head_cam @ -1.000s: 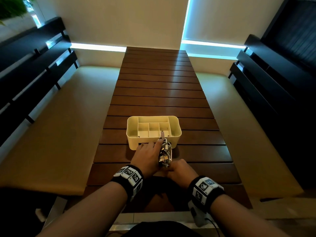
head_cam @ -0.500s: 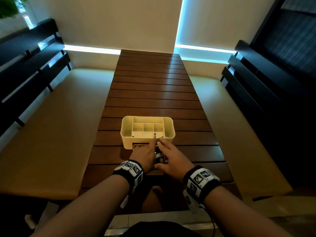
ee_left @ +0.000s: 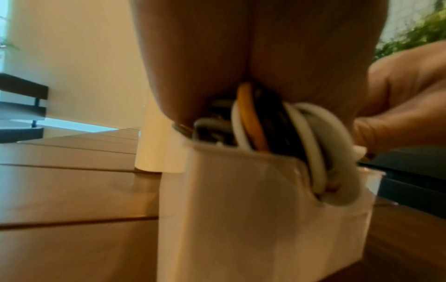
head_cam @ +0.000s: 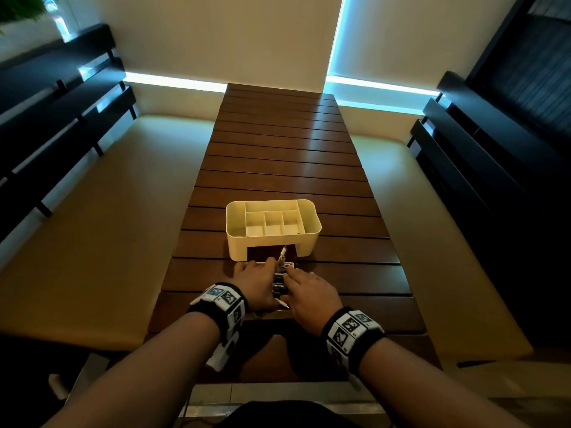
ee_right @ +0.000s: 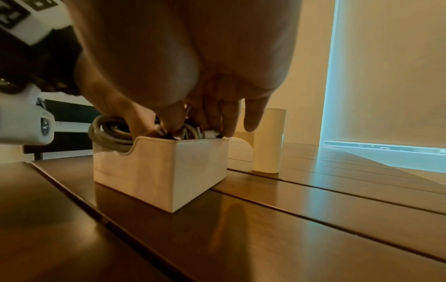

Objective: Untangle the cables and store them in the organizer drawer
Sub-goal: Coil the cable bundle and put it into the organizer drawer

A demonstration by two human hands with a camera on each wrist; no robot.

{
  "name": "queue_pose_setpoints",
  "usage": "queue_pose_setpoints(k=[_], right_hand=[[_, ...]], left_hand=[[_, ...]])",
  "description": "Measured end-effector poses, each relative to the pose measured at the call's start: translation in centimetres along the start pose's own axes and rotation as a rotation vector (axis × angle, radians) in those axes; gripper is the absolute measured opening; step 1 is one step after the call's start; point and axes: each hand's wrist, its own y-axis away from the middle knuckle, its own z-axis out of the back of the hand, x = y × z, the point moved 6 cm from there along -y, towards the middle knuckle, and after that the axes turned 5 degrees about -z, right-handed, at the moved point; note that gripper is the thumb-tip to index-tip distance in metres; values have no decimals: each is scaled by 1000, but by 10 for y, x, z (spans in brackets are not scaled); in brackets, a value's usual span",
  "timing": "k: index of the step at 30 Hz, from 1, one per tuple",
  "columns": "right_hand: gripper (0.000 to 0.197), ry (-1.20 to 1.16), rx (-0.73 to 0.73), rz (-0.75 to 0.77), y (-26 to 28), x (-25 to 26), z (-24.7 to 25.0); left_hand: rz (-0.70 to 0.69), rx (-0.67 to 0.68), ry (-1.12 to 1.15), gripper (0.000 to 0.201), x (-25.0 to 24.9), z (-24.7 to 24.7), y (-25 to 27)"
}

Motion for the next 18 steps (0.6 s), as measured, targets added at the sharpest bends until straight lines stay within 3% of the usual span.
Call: queue_pose_setpoints(k=[3,6,8,11,13,18], right_hand=[[56,5,21,11,2,3,-4],[55,23,34,13,1,5,-3],[54,-5,37,0,-2,8,-4],[51,-39,66,-31,-3,9,-1],[50,-48,124,-35,-3,10,7],[91,-95,252,-8,-9,13,27]], left_hand=[[0,-17,42,74,6,6,12],[-52,-217,-68,76,5,15,32],[-154,-308,-135,69,2,12,42],[-291,-311,-140,49,2,1,47],[-305,-316,-115,43,4,0,48],[-266,-236,-143,48,8,-2,44]])
